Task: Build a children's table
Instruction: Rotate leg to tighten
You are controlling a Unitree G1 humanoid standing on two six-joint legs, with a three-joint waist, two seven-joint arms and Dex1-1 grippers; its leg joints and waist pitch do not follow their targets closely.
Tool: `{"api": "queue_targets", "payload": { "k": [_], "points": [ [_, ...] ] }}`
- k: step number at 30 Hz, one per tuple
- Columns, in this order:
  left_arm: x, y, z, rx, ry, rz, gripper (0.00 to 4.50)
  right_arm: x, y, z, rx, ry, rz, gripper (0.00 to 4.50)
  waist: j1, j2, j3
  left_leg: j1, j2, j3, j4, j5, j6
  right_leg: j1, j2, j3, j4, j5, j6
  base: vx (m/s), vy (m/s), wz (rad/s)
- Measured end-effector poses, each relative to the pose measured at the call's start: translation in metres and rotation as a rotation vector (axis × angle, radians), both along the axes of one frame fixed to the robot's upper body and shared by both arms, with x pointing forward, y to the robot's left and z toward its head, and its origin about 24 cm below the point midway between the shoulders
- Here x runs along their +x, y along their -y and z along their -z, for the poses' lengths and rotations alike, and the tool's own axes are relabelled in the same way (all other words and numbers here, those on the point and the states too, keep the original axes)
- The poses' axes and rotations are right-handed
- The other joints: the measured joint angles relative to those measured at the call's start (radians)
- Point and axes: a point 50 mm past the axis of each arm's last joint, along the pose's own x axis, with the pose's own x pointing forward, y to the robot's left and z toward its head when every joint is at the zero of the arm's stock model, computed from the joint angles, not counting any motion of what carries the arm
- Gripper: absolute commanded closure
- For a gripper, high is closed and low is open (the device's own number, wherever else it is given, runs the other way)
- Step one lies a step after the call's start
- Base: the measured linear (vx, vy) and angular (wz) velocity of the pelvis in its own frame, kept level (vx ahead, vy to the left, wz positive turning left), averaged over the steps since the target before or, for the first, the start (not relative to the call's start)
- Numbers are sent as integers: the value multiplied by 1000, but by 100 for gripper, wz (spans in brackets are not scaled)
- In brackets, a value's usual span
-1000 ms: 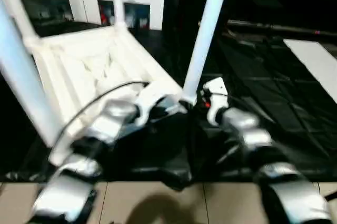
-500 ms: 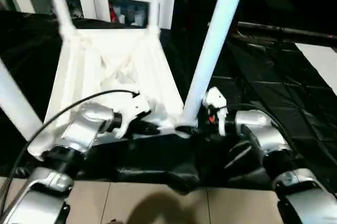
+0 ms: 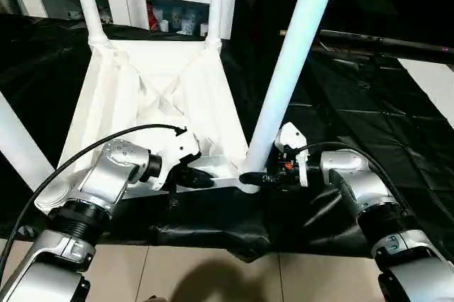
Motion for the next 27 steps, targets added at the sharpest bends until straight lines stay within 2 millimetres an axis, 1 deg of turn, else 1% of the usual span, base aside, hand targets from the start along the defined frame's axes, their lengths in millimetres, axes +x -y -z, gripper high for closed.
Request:
{"api": "queue_targets", "payload": {
  "k": [4,8,10,11,13,15,17,22,25,27],
  "points": [
    [0,0,0,0,0,0,450,0,0,0,-1,2,-1,189,0,0,0,0,0,0,0,0,0,0,0,0,0,0,0,0,0,0],
    [0,-1,0,1,0,-3,450,0,-1,0,0,10,6,194,-1,0,0,0,0,0,0,0,0,0,0,0,0,0,0,0,0,0],
    [1,-2,1,1,1,-22,450,2,-2,2,13,10,41,195,-3,-1,-1,3,0,0,0,0,0,2,0,0,1,0,0,0,0,0],
    [3,-1,2,1,4,-44,450,3,-3,5,27,7,79,196,-4,-2,-1,5,0,0,0,0,0,3,0,0,1,1,-1,0,0,0],
    [9,3,5,4,28,-106,450,9,-8,10,49,1,205,196,-12,-1,-2,7,0,0,1,0,0,5,0,1,1,-1,1,0,0,0],
    [16,12,6,3,52,-173,450,15,-9,13,56,1,336,196,-20,-1,-3,6,-1,0,2,0,-1,4,0,1,0,-1,2,-51,2,-1],
    [22,21,8,5,67,-227,450,20,-11,16,62,4,455,196,-24,0,-3,7,-1,-1,2,0,0,4,0,2,0,-1,2,-26,2,0],
    [38,50,12,-4,75,-399,450,38,-21,16,42,-4,805,196,-26,2,-3,5,-2,-1,3,0,0,1,-1,2,0,-1,2,0,0,0],
    [44,64,13,-6,83,-458,450,45,-27,13,29,-12,959,196,-25,4,-3,4,-2,-1,3,0,0,0,-1,2,0,-1,3,0,0,0],
    [45,68,13,-10,85,-473,450,46,-33,12,23,-5,1002,196,-23,7,-4,3,-3,-1,3,0,0,0,-1,2,0,-1,3,0,0,0]
  ]
}}
